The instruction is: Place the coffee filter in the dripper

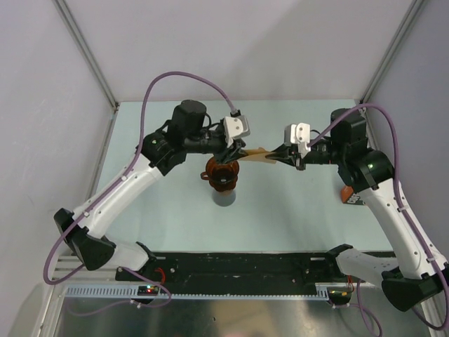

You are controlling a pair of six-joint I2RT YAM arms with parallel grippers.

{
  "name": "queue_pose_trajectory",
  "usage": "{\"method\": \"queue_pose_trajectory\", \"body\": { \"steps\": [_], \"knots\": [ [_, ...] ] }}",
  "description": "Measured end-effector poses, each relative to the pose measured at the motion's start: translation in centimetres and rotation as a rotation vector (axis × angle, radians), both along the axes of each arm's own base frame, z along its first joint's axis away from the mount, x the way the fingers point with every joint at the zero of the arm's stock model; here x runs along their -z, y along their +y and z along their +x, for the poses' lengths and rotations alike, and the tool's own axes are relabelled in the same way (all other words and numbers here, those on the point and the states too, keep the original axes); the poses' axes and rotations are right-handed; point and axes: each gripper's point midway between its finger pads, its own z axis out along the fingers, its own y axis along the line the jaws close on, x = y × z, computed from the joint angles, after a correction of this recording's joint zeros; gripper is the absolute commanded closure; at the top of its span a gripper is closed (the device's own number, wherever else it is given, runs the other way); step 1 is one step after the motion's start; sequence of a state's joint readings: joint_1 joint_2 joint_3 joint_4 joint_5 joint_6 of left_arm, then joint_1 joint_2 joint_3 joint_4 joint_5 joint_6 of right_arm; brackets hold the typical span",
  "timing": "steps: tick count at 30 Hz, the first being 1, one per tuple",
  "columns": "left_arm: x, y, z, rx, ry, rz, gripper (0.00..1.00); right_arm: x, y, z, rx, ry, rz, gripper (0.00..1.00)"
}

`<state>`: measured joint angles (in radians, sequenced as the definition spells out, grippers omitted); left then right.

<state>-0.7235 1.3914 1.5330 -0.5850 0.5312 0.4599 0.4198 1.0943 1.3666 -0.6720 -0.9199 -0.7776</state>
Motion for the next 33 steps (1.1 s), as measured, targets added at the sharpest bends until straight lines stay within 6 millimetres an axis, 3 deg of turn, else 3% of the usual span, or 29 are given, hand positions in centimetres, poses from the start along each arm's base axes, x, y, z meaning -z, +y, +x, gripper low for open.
{"method": "queue_pose_trajectory", "body": {
  "steps": [14,23,33],
  "knots": [
    [-2.7,-0.4,-0.2,0.001,0.230,-0.195,0.42,-1.7,0.5,0.3,-0.031,-0.018,0.094,1.00],
    [-1.8,-0.3,1.5,-0.089,0.480,-0.261,0.36,-1.7,0.7,2.3,0.045,-0.091,0.136,1.00],
    [-0.9,-0.6,1.6,-0.090,0.688,-0.285,0.32,-2.9,0.7,3.2,0.072,-0.160,0.166,1.00]
  ]
}}
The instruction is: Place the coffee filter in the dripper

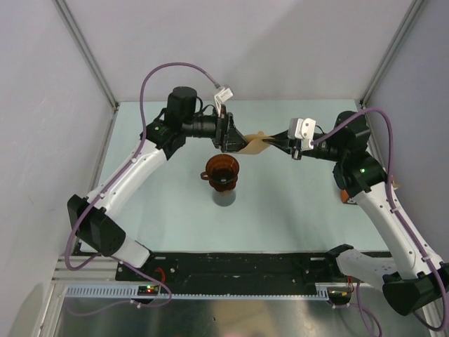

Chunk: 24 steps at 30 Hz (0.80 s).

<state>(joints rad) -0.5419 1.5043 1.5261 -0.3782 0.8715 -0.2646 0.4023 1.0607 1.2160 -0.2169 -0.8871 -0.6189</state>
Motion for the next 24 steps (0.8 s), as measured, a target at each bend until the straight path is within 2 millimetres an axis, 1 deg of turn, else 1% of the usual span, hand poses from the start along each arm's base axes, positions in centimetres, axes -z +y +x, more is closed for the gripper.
{"method": "queue_pose_trajectory", "body": {
  "steps": [7,12,15,24],
  "knots": [
    [0.1,0.9,1.1,-0.050,0.073,-0.010,0.30,0.1,0.0,-0.1,-0.009,-0.001,-0.001,1.00],
    [0.5,1.6,1.8,-0.080,0.105,-0.011,0.31,0.4,0.1,-0.1,-0.005,-0.003,-0.012,1.00],
    [0.6,1.6,1.8,-0.082,0.116,-0.013,0.34,0.5,0.2,-0.1,0.003,-0.008,-0.019,1.00],
    [0.0,1.3,1.2,-0.049,0.159,-0.043,0.41,0.8,0.4,0.7,0.068,-0.036,-0.045,1.00]
  ]
}}
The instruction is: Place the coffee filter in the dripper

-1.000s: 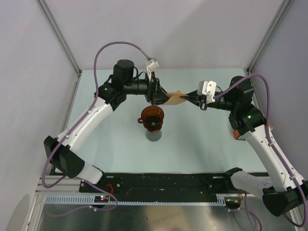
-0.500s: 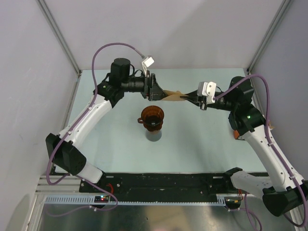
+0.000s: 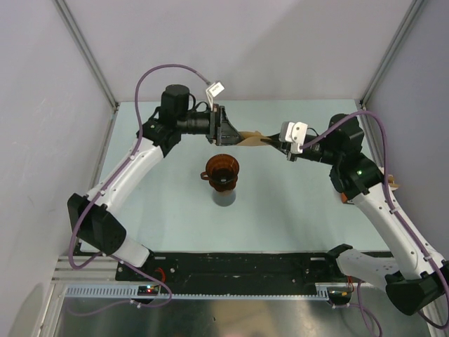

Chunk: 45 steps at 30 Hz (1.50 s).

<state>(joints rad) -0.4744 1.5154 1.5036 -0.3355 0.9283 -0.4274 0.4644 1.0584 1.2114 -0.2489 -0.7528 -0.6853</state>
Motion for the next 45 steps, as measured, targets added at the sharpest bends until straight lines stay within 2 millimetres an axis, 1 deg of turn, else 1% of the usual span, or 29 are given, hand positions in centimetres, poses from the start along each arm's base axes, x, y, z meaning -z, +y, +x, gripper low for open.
{"method": "queue_pose_trajectory", "body": {
  "steps": [4,10,15,17,19,21,24,27,38,39,40,41,43,44,45],
  "knots": [
    [0.1,-0.1,0.1,-0.005,0.022,-0.003,0.43,0.2,-0.2,0.4,0.030,-0.005,-0.011,1.00],
    [0.6,-0.2,0.6,-0.026,0.058,0.000,0.38,0.2,-0.4,0.8,0.057,-0.010,-0.015,1.00],
    [1.6,-0.1,0.8,-0.039,0.106,0.010,0.35,0.2,-0.4,0.8,0.058,-0.010,-0.015,1.00],
    [1.9,-0.2,0.8,-0.041,0.122,0.012,0.34,0.2,-0.4,0.8,0.057,-0.010,-0.015,1.00],
    [2.0,-0.2,0.9,-0.041,0.139,0.012,0.36,0.2,-0.4,0.8,0.057,-0.014,-0.016,1.00],
    [2.1,-0.1,0.9,-0.041,0.151,0.010,0.39,0.2,-0.4,0.9,0.057,-0.018,-0.018,1.00],
    [1.9,-0.1,1.0,-0.043,0.163,0.003,0.47,0.2,-0.4,0.8,0.054,-0.023,-0.022,1.00],
    [1.7,0.0,1.0,-0.040,0.175,-0.006,0.53,0.4,-0.3,0.8,0.050,-0.030,-0.033,1.00],
    [1.4,0.1,1.1,-0.044,0.194,-0.019,0.82,0.9,-0.2,1.0,0.064,-0.057,-0.066,1.00],
    [1.4,0.1,1.1,-0.044,0.196,-0.019,0.86,0.9,-0.2,1.0,0.065,-0.057,-0.067,0.96],
    [1.4,0.1,1.1,-0.044,0.197,-0.019,0.89,0.9,-0.2,1.0,0.065,-0.057,-0.067,0.90],
    [1.4,0.1,1.1,-0.045,0.197,-0.019,0.92,0.9,-0.2,1.0,0.065,-0.056,-0.066,0.79],
    [1.4,0.1,1.1,-0.045,0.197,-0.019,0.98,0.9,-0.2,1.0,0.065,-0.051,-0.065,0.63],
    [1.4,0.2,1.1,-0.045,0.197,-0.019,0.99,0.9,-0.2,0.9,0.064,-0.047,-0.065,0.56],
    [1.4,0.2,1.1,-0.046,0.197,-0.020,0.99,1.0,-0.2,0.9,0.064,-0.040,-0.065,0.48]
  ]
}}
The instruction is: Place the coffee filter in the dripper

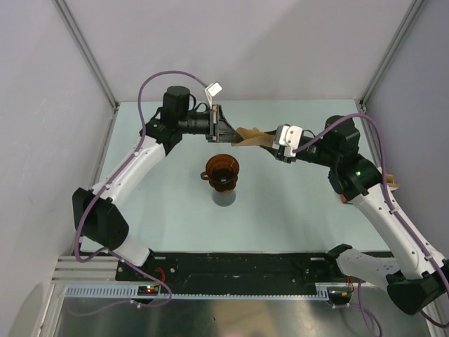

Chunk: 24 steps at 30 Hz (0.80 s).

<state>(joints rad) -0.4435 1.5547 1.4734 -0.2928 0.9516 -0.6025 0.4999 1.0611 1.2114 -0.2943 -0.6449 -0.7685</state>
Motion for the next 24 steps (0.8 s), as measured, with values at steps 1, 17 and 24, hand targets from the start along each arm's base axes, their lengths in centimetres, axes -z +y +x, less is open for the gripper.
{"method": "queue_pose_trajectory", "body": {
  "steps": [1,17,24],
  "knots": [
    [0.0,0.0,0.0,0.001,-0.001,-0.001,0.99,0.1,-0.2,0.0,0.002,0.009,0.001,0.41],
    [-1.3,0.8,-0.1,0.012,-0.066,-0.026,1.00,1.3,-2.8,-1.3,-0.095,0.301,0.078,0.41],
    [-1.4,0.7,-0.1,0.012,-0.068,-0.027,1.00,2.1,-0.8,-1.8,-0.145,0.336,0.062,0.63]
  ]
}}
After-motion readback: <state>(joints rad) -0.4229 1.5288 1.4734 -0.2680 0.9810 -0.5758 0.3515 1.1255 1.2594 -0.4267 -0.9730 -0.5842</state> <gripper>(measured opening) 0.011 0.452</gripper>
